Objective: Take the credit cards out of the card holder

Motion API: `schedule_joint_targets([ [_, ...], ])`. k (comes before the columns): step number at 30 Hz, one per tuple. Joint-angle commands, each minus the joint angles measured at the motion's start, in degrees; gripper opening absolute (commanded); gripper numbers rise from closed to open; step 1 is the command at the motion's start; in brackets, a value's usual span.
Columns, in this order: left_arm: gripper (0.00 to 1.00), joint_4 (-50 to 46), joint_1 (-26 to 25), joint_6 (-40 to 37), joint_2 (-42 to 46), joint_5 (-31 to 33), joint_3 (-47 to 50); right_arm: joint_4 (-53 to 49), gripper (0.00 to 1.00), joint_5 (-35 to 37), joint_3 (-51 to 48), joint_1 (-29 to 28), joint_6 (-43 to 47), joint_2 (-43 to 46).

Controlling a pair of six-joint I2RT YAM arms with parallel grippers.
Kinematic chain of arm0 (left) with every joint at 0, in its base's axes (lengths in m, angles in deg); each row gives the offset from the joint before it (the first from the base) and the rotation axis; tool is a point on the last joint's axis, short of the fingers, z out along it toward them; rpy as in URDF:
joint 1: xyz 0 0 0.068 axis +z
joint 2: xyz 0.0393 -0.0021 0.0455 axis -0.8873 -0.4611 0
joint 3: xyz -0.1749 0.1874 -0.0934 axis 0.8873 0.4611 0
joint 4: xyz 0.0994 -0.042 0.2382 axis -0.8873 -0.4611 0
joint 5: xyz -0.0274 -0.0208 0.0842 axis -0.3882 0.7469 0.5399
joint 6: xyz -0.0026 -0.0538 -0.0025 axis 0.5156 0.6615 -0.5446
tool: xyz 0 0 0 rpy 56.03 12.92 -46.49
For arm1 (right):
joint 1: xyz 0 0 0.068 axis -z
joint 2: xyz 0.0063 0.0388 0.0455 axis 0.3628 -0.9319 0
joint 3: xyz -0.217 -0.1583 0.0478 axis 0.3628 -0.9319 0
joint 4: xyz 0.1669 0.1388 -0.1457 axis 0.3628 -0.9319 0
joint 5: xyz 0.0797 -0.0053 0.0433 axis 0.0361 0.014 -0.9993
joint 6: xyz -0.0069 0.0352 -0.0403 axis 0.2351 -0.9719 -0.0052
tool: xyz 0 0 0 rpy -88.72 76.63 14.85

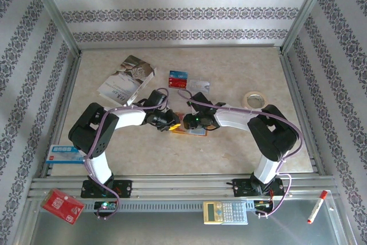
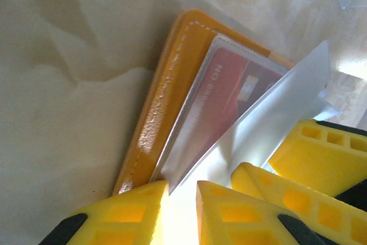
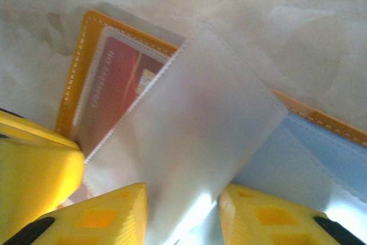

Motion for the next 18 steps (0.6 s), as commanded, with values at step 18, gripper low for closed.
schedule_joint_targets([
  [18,0.28,-10.18,-4.05,-6.64,-2.41,1.4,-8.11,25.77,0.46,-18.13,-12.02,11.25,-16.51,12.01],
])
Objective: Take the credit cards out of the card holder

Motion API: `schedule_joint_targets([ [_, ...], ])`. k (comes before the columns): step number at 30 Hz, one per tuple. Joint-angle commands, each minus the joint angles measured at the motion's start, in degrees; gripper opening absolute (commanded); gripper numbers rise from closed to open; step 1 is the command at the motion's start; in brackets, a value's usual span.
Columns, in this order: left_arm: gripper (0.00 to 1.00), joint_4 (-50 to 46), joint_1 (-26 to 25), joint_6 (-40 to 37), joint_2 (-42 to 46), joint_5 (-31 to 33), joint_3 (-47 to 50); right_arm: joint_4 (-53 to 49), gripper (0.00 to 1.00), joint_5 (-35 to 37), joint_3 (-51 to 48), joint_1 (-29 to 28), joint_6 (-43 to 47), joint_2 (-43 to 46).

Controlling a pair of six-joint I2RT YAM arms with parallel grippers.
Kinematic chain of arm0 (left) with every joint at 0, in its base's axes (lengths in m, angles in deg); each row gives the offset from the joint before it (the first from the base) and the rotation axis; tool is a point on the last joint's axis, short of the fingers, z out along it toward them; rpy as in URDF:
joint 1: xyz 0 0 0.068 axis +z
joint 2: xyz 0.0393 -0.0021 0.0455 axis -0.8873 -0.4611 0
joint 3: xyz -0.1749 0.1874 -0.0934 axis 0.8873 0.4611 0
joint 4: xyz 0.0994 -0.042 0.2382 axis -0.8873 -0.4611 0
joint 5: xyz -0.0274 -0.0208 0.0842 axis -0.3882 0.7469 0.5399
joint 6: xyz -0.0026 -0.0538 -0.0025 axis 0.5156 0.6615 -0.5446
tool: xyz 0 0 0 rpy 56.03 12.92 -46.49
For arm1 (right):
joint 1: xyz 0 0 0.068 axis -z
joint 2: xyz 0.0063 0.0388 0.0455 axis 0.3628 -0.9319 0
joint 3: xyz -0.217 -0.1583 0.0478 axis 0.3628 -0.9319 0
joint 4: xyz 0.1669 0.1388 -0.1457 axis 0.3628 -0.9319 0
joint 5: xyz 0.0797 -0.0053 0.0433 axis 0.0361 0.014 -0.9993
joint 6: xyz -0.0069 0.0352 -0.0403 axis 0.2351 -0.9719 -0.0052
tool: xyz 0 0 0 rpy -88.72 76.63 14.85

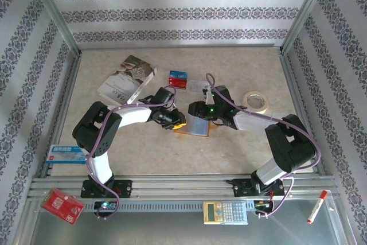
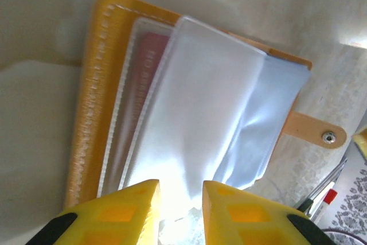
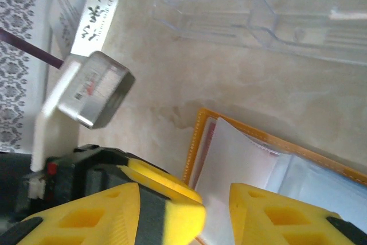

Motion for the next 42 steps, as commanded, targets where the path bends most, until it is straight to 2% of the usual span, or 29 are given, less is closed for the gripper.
schedule_joint_targets([
  [1,0.29,-4.95,-1.23,-2.54,-0.85,1.61,-1.96,3.24,0.46,0.25,-1.55,0.85,-2.17,1.94],
  [6,0.34,-6.29,-1.47,-3.16,-1.1,2.77,-2.39,-5.18,0.46,7.28,-2.27,1.03,-0.98,4.23],
  [10,0.34,-10.18,-1.42,-5.43,0.92,6.34,-3.58,-14.48,0.46,9.12,0.05,0.26,2.09,3.79],
  [15,0.33,-10.77,-0.02,-5.35,4.65,8.42,-1.2,-35.07,0.5,24.16,12.26,-8.11,8.08,-0.07],
  [20,0.32,-6.2,5.44,-2.66,9.86,7.23,6.63,-41.36,0.53,31.67,20.62,-15.14,8.16,-6.66],
  [25,0.32,-1.83,11.04,-0.26,13.84,5.27,13.33,-45.24,0.52,34.54,26.9,-18.96,10.4,-14.11],
  [28,0.32,-1.59,12.72,-0.6,15.05,4.83,14.68,-47.58,0.5,35.13,29.94,-20.54,12.91,-17.53],
  [33,0.32,-1.6,13.3,-1.27,14.91,4.45,14.69,-48.83,0.49,35.66,31.69,-21.68,14.48,-20.69],
  [42,0.32,-0.67,13.35,-1.48,13.65,3.47,14.55,-48.24,0.52,33.17,32.93,-21.92,14.79,-24.57],
])
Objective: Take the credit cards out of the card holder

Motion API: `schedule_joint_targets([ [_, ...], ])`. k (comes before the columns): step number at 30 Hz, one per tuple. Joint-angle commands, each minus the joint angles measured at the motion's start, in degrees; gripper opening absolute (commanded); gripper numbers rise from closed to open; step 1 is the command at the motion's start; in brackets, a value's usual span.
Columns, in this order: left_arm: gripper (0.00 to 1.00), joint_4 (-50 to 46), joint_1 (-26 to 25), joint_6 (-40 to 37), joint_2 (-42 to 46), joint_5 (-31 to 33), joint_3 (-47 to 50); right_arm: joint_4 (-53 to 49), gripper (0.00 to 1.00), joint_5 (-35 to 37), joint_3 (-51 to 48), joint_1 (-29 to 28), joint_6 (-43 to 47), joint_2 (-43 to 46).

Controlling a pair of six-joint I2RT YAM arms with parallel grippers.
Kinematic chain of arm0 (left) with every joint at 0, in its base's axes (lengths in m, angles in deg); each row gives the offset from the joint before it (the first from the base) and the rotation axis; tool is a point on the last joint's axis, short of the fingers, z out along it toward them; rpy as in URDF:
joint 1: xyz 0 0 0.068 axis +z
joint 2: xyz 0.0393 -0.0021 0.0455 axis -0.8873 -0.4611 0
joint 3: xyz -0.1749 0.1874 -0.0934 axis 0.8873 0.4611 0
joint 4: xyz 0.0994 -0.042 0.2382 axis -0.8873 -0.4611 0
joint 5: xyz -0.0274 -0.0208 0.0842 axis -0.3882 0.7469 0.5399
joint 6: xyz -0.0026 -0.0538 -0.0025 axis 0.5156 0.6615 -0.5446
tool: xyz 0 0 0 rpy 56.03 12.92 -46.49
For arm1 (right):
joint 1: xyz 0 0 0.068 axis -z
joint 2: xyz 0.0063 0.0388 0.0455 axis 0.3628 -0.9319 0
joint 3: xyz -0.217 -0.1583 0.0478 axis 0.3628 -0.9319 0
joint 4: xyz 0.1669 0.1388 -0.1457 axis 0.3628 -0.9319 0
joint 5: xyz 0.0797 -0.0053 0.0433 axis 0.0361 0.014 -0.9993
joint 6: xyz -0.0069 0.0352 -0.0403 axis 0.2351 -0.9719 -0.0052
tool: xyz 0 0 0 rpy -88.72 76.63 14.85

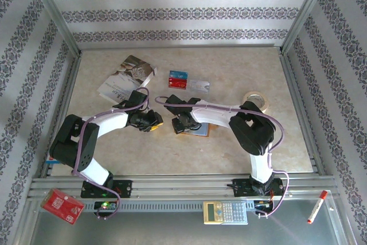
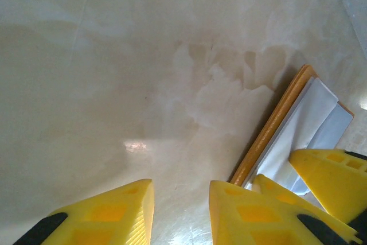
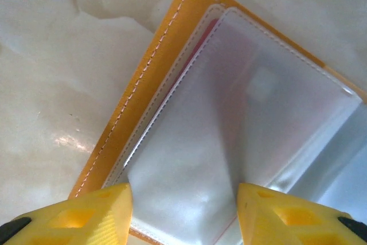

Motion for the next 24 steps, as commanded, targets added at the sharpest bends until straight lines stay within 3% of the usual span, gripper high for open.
schedule_joint_targets([
  [1,0.32,1.31,0.51,-0.09,-0.17,-0.79,0.02,-1.34,0.51,0.13,0.83,-0.34,0.06,-2.24],
  [8,0.32,1.36,0.5,-0.08,0.21,-1.37,-0.3,0.77,0.3,-1.45,-2.91,1.16,0.01,-1.33],
  [14,0.29,5.4,-0.24,2.32,0.39,-5.38,-0.57,8.03,0.19,-6.75,-7.24,3.4,1.27,3.05],
  [24,0.18,14.12,-6.13,8.66,-2.52,-9.7,-1.32,18.98,0.1,-15.28,-13.56,6.56,0.71,8.48],
])
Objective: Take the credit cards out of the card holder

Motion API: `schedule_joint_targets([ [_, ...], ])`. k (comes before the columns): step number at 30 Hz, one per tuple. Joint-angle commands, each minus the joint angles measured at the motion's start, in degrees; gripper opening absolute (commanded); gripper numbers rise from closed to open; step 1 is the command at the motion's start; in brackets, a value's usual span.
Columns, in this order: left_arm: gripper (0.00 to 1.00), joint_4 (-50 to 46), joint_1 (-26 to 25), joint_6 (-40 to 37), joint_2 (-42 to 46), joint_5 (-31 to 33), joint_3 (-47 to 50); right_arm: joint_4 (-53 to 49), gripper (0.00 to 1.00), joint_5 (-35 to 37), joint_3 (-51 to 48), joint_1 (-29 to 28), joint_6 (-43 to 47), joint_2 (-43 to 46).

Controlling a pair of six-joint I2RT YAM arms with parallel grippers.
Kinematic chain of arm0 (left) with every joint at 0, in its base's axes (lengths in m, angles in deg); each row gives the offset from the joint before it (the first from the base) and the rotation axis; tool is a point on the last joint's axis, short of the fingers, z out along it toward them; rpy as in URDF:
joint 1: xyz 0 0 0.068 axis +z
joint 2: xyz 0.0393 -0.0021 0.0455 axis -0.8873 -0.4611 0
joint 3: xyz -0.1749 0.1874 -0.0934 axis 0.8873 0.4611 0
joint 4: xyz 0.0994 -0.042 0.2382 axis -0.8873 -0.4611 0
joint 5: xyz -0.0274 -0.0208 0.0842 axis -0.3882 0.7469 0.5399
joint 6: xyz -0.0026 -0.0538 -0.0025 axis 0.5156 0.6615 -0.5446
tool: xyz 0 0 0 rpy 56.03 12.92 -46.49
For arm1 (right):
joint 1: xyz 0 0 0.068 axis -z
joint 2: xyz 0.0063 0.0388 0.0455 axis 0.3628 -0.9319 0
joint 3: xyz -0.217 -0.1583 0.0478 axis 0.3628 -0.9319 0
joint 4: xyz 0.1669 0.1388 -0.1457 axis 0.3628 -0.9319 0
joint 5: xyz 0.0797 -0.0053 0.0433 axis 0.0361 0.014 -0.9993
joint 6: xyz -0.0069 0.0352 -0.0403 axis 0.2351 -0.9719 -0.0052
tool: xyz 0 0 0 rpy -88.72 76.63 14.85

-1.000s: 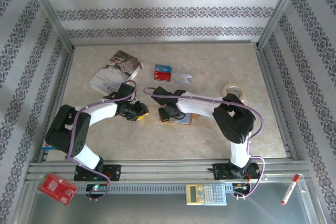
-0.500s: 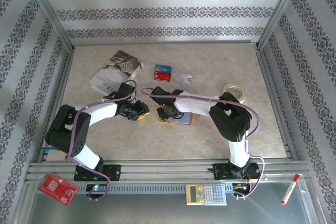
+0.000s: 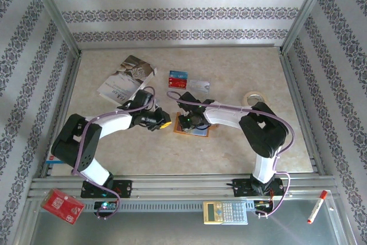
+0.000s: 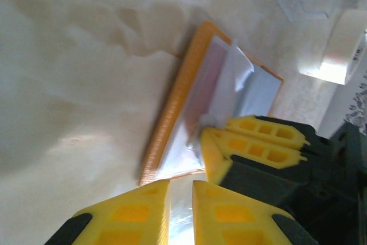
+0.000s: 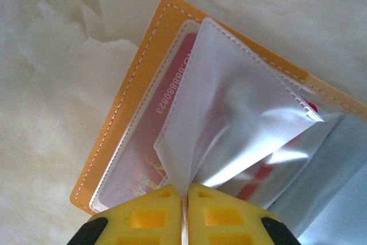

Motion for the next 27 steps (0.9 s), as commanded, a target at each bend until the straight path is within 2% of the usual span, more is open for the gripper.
schedule_joint_targets([
  [1,0.18,5.55,-1.95,4.0,-2.06,-1.97,-1.15,4.09,0.1,-3.95,-2.11,0.82,-0.05,1.89],
  [16,0.17,9.87,-5.26,7.69,-10.89,-1.08,-3.91,14.48,0.14,-9.33,-10.81,4.59,-2.96,10.33],
  [22,0.18,7.42,-6.27,5.9,-12.36,-0.59,-6.07,15.85,0.24,-10.22,-12.62,5.44,-5.06,11.37],
  [27,0.23,4.5,-6.67,3.69,-13.13,0.06,-8.53,19.95,0.3,-8.74,-16.82,7.69,-8.93,16.9],
])
